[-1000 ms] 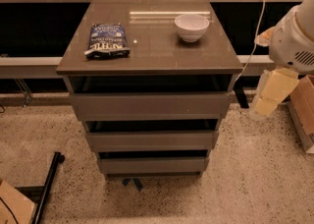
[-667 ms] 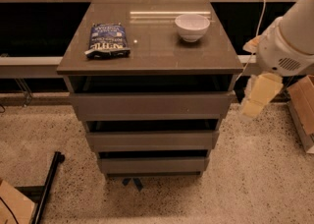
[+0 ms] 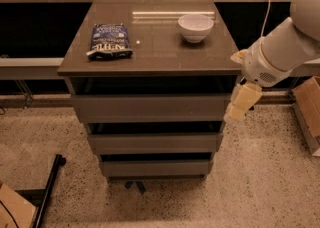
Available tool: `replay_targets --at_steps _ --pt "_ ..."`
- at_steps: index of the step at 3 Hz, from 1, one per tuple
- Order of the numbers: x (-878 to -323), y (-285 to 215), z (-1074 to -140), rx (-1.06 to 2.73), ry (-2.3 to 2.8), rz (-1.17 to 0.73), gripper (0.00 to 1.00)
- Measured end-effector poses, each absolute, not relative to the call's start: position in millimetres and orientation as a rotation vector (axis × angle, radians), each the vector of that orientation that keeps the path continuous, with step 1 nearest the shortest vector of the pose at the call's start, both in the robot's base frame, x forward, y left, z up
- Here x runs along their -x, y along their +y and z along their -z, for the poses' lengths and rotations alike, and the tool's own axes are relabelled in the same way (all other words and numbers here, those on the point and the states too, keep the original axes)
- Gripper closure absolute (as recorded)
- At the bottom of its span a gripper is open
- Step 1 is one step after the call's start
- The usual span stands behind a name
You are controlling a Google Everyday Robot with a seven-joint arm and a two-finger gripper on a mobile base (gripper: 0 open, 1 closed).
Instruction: Open top drawer
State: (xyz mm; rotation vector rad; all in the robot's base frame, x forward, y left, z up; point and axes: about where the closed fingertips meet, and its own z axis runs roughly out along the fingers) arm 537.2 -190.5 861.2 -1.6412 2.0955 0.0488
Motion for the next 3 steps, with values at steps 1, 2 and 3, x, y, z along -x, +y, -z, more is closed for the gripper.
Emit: replay_targets --at_steps 1,2,3 --pt "-537.4 -190.3 -862.3 1.639 2.094 -0.045 0.0" --pt "-525.9 -188.7 -831.1 1.634 2.111 -0.123 0.0" --pt "-531.4 -181.3 -803.6 1.623 2.099 -0.172 0.0"
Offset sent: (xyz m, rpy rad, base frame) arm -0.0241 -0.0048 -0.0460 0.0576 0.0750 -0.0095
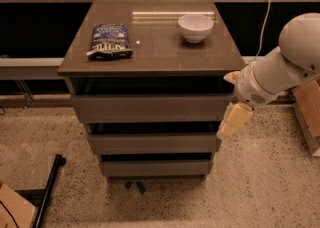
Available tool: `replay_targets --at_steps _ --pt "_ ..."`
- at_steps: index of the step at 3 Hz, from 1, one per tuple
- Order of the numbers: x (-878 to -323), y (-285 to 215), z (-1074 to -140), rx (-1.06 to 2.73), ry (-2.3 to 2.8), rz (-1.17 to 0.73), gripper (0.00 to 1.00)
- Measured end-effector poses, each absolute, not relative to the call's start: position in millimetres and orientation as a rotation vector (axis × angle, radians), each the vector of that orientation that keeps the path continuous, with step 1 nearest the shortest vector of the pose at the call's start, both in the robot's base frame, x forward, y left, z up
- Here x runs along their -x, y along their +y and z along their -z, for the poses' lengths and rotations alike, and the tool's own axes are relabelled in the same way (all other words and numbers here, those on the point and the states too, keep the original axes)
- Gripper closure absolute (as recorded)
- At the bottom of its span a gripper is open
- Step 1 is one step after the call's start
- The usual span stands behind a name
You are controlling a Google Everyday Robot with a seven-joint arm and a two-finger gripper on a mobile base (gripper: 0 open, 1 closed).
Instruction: Open top drawer
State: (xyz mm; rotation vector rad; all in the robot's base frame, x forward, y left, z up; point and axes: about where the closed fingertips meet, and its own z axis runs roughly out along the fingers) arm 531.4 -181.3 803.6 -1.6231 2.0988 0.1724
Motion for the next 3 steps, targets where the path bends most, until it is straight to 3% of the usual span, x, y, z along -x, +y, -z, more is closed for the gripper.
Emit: replay_targets --at_steps 2,3 --pt "-596.4 -163.9 -710.6 1.57 2.037 -0.343 0.0" --pt "-598.3 -164.0 -707.1 1.567 2.039 -0.35 0.0"
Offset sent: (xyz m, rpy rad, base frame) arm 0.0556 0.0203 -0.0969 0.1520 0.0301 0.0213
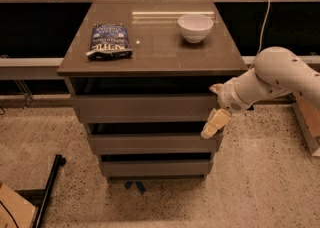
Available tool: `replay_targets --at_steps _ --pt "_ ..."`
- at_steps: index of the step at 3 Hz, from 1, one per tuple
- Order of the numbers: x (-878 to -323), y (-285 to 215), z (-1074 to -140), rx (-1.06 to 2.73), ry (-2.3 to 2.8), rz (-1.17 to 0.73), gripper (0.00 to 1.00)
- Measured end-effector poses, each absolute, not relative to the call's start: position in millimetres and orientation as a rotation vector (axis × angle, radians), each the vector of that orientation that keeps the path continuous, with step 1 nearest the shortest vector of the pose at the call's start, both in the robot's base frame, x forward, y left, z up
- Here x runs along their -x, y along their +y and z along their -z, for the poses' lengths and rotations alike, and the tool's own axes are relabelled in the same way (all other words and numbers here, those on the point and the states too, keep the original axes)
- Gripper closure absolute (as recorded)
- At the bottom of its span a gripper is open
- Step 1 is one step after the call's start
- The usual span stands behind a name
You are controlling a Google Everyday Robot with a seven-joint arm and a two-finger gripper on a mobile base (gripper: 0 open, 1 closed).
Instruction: Open top drawer
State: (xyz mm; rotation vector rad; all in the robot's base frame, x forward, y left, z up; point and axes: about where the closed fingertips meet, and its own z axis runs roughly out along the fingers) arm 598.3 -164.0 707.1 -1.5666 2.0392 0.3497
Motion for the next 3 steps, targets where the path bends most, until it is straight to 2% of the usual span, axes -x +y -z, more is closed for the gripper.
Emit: replay_targets --at_steps 1,3 --pt "-600.8 -163.6 -704.8 1.547 2.048 -0.351 0.0" --pt "-644.2 -175.2 -702.7 1.459 1.998 -0.319 0.0"
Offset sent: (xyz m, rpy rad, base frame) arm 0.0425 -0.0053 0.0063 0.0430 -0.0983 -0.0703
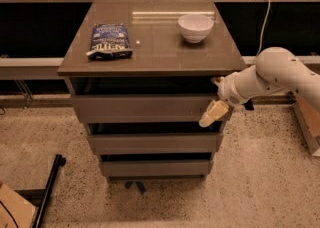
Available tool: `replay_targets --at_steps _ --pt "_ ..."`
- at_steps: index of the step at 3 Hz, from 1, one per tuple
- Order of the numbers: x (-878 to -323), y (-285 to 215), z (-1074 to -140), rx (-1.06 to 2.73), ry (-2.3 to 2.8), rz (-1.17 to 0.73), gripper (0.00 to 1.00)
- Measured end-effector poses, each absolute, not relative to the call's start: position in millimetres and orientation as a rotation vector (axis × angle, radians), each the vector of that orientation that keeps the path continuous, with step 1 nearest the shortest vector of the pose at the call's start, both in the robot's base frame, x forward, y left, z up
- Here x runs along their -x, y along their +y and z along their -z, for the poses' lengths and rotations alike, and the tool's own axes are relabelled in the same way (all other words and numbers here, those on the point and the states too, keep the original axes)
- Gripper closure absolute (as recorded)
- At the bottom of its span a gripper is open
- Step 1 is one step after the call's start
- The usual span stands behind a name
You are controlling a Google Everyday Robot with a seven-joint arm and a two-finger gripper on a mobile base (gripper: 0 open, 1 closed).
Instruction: Open top drawer
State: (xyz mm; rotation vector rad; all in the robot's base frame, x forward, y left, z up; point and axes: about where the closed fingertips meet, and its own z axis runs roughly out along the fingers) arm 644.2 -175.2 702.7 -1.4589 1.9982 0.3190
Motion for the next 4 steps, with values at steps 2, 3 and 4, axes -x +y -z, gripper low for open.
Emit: replay_targets --at_steps 2,3,4 --pt "-668.1 -182.5 -647.7 1.351 2.049 -0.443 0.0" --pt "-668.1 -182.5 -655.6 1.351 2.049 -0.443 0.19" --pt "-668.0 -182.5 -658.0 1.351 2.049 -0.443 0.42"
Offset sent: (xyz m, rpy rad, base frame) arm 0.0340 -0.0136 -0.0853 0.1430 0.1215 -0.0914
